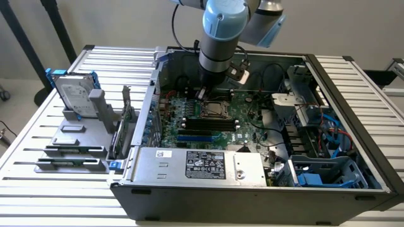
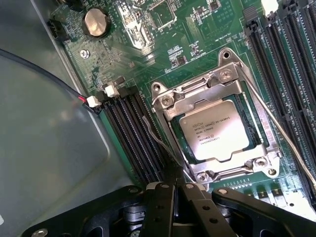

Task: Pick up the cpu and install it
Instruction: 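Install the first cpu locking lever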

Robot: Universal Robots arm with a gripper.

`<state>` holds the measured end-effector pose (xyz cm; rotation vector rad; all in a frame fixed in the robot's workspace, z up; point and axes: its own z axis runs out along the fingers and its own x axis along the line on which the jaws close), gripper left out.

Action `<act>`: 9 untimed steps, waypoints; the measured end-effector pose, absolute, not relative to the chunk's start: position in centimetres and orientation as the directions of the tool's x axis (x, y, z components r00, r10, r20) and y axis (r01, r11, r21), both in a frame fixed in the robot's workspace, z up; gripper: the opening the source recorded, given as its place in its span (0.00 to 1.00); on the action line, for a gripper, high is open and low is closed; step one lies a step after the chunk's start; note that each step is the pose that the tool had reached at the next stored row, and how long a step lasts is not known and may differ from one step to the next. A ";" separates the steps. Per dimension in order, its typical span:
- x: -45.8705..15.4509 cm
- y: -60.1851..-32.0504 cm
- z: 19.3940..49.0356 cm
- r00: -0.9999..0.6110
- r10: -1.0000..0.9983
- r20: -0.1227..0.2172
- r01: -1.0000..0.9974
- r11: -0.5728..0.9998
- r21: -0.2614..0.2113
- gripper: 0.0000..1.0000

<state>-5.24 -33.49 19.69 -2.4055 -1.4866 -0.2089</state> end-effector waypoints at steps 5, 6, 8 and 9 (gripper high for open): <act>-5.1 -33.5 19.7 0.454 0.847 0.276 0.890 -0.417 -0.183 0.11; -5.0 -33.5 19.7 0.454 0.847 0.276 0.890 -0.417 -0.183 0.11; -4.9 -33.5 19.6 0.454 0.847 0.275 0.890 -0.418 -0.183 0.11; -4.8 -33.5 19.6 0.454 0.847 0.275 0.890 -0.418 -0.183 0.11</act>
